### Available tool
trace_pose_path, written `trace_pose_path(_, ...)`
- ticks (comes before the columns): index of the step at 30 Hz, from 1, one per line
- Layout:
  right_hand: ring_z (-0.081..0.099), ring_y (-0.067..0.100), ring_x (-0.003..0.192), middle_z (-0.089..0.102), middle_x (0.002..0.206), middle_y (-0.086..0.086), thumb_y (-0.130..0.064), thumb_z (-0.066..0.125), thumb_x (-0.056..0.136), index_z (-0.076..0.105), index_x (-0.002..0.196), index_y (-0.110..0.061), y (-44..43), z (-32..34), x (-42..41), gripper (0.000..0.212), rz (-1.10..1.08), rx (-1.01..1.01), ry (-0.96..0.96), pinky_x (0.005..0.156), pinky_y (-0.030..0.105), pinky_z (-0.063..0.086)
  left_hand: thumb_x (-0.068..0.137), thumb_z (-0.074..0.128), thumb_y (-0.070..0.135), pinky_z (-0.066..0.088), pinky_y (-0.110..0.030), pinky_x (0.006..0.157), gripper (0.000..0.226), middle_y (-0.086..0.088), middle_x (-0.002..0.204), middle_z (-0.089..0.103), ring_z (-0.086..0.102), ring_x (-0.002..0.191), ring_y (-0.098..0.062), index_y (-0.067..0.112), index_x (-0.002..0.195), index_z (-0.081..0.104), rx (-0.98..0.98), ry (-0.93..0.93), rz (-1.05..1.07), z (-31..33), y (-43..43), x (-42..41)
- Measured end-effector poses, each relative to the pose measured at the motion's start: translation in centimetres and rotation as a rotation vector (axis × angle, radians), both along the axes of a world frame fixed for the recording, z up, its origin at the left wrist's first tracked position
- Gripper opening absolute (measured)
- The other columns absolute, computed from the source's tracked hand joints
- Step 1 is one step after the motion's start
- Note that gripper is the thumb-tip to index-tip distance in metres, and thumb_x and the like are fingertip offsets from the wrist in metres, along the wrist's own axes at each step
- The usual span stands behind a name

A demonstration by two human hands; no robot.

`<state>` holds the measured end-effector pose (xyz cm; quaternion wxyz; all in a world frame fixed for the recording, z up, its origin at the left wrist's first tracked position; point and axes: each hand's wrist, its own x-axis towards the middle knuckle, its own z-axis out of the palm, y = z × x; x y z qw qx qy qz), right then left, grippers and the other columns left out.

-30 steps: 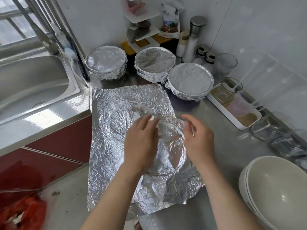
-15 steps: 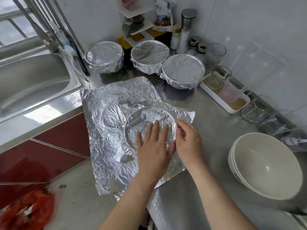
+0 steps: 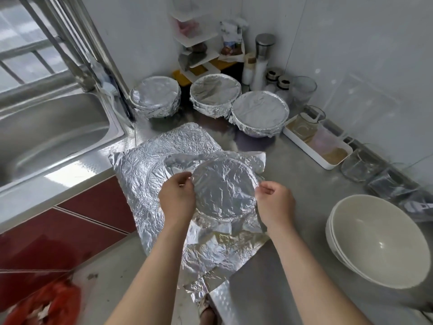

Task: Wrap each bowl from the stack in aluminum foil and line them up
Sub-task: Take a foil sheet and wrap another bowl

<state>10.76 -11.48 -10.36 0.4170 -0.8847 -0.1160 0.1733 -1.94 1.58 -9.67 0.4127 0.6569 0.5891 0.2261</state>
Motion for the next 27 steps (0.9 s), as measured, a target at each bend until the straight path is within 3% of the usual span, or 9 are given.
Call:
trace_pose_path(3, 0.068, 0.021, 0.092, 0.073, 0.096, 0.004, -0.012, 0.064, 0.086, 0.073, 0.105, -0.009, 0.6, 0.0, 1.1, 0.02, -0.052, 0.063, 0.056, 0.086, 0.034, 0.054, 0.095, 0.059, 0.01, 0.056, -0.042, 0.086, 0.023, -0.001, 0.102, 0.071, 0.067, 0.088, -0.019, 0.014, 0.115, 0.07, -0.053, -0.095, 0.04, 0.4, -0.3, 0.1)
trace_pose_path(5, 0.068, 0.019, 0.087, 0.073, 0.093, 0.004, -0.009, 0.064, 0.086, 0.073, 0.104, -0.01, 0.9, 0.4, 1.6, 0.02, -0.044, 0.097, 0.033, 0.083, 0.034, 0.056, 0.095, 0.058, 0.009, 0.056, -0.033, 0.071, 0.024, 0.002, 0.094, 0.069, 0.065, 0.073, -0.013, 0.017, 0.114, 0.069, -0.05, -0.128, 0.05, 0.7, -0.7, -0.5)
trace_pose_path(8, 0.067, 0.017, 0.088, 0.073, 0.095, 0.004, -0.007, 0.062, 0.088, 0.072, 0.106, -0.01, 1.8, 0.9, 1.9, 0.021, 0.039, 0.095, -0.021, 0.084, 0.034, 0.057, 0.092, 0.055, 0.005, 0.045, -0.026, 0.051, 0.029, -0.002, 0.089, 0.067, 0.059, 0.061, -0.015, 0.021, 0.114, 0.064, -0.038, -0.106, 0.059, 0.9, -1.4, -1.7)
trace_pose_path(15, 0.065, 0.016, 0.091, 0.073, 0.099, 0.003, -0.009, 0.061, 0.091, 0.074, 0.106, -0.011, 4.8, 2.2, 3.0, 0.02, 0.156, 0.105, -0.136, 0.086, 0.032, 0.055, 0.089, 0.055, 0.007, 0.039, -0.03, 0.053, 0.028, -0.004, 0.072, 0.062, 0.052, 0.056, -0.016, 0.022, 0.112, 0.052, -0.046, -0.076, 0.083, 2.0, -1.8, -2.0)
trace_pose_path(19, 0.065, 0.013, 0.087, 0.072, 0.095, 0.001, -0.005, 0.061, 0.091, 0.074, 0.104, -0.01, 5.5, 2.6, 4.0, 0.02, 0.244, 0.149, -0.175, 0.08, 0.023, 0.052, 0.088, 0.056, 0.005, 0.045, -0.034, 0.055, 0.026, -0.005, 0.073, 0.063, 0.06, 0.058, -0.019, 0.021, 0.107, 0.047, -0.064, -0.066, 0.067, 2.5, -2.7, -1.9)
trace_pose_path(24, 0.065, 0.012, 0.088, 0.073, 0.097, 0.0, -0.003, 0.06, 0.09, 0.075, 0.102, -0.013, 6.3, 1.0, 4.9, 0.022, 0.386, 0.129, -0.137, 0.086, 0.029, 0.055, 0.087, 0.059, 0.006, 0.056, -0.05, 0.068, 0.026, -0.008, 0.076, 0.067, 0.068, 0.066, -0.028, 0.024, 0.102, 0.047, -0.201, -0.032, 0.014, 0.7, -4.6, -2.4)
trace_pose_path(27, 0.064, 0.013, 0.102, 0.071, 0.11, 0.001, -0.003, 0.051, 0.093, 0.072, 0.112, -0.013, 5.9, 0.2, 4.9, 0.029, 0.453, 0.111, -0.128, 0.097, 0.037, 0.05, 0.088, 0.059, 0.013, 0.05, -0.036, 0.059, 0.021, 0.001, 0.073, 0.065, 0.063, 0.062, -0.016, 0.021, 0.106, 0.051, -0.064, 0.134, -0.064, 0.8, -4.2, -2.0)
